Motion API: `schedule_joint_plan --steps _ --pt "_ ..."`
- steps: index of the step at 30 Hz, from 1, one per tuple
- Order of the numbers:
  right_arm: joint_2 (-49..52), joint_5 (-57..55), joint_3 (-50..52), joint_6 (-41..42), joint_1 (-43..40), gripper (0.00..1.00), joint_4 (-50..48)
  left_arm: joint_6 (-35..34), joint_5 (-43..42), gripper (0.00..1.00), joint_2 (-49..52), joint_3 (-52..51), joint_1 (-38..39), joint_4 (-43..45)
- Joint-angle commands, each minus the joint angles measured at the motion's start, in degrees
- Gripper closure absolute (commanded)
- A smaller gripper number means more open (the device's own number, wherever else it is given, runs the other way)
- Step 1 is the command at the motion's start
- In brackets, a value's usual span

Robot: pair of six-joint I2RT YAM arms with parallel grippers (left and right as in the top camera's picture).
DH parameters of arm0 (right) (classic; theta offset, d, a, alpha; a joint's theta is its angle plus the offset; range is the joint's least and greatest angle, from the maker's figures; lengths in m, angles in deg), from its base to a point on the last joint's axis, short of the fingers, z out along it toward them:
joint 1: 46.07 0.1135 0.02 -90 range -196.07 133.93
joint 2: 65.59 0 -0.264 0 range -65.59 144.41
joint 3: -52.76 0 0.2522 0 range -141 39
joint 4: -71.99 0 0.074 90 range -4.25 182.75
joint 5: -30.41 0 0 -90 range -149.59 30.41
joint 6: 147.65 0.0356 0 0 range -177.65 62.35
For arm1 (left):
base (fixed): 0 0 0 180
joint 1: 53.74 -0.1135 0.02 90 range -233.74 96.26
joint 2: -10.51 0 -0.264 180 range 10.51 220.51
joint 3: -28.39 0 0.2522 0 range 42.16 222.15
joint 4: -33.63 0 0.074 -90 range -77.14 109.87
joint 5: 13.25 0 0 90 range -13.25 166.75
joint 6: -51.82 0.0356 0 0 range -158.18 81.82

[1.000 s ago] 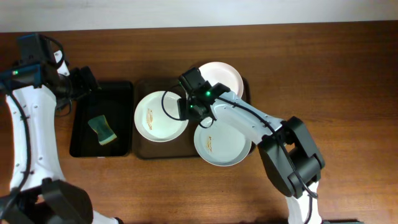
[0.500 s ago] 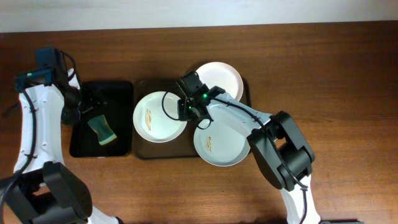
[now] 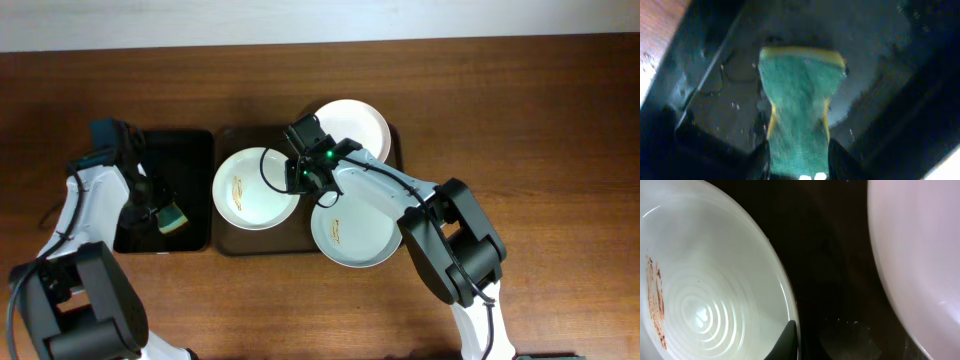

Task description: Clean dirty plates on tray and stack at the side

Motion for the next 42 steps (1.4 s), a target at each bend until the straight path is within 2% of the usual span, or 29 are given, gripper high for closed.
schedule_joint_plan --steps 1,6,11,12,13,16,21,26,29,30,33,35,37,42 --pt "1.29 0.57 -0.7 -0.11 0.59 0.96 0.15 -3.78 2.36 0.64 0.42 -3.69 0.0 4.59" --pt "1.29 0.57 -0.7 -0.11 0.59 0.96 0.22 -3.76 2.27 0.71 0.42 -9.07 0.02 14.29" --pt "1.29 0.55 -0.7 -0.11 0.59 0.96 0.22 -3.37 0.76 0.73 1.14 -11.04 0.9 19.06" --pt "1.29 0.55 -0.7 -0.11 0.59 0.96 0.22 -3.37 0.79 0.79 1.95 -11.04 1.36 19.17" --pt "1.29 0.57 -0.7 -0.11 0.59 0.96 0.24 -3.37 0.74 0.99 3.23 -11.04 1.92 19.1" --pt "1.29 0.57 -0.7 -0.11 0.59 0.96 0.24 -0.92 -1.49 0.99 3.56 -10.27 2.78 17.22" --pt "1.29 1.4 -0.7 -0.11 0.59 0.96 -0.2 9.35 -2.86 0.99 -3.85 3.74 2.78 4.55" --pt "1.29 1.73 -0.72 -0.11 0.59 0.96 -1.31 17.38 -5.9 0.99 -7.32 6.19 3.87 4.02" --pt "1.29 3.28 -0.74 -0.11 0.55 0.96 -1.7 18.6 -7.37 0.99 -6.88 6.08 7.21 3.13" --pt "1.29 3.82 -0.74 -0.11 0.48 0.96 -1.81 20.94 -10.34 0.99 -6.45 6.08 9.14 3.19" --pt "1.29 6.47 -0.74 -0.13 -0.28 0.96 -1.7 21.03 -10.16 0.99 -2.16 6.03 15.72 3.19" --pt "1.29 6.32 -0.74 -0.04 -1.42 0.96 0.24 16.02 -5.14 0.99 3.3 6.01 18.14 3.17" --pt "1.25 3.74 -0.76 2.91 -2.86 0.96 2.95 13.7 -4.31 0.99 6.78 6.03 18.67 3.54" --pt "1.25 -1.75 -2.25 4.37 -3.43 0.96 8.0 13.29 -4.35 0.99 7.5 5.97 19.21 6.08"
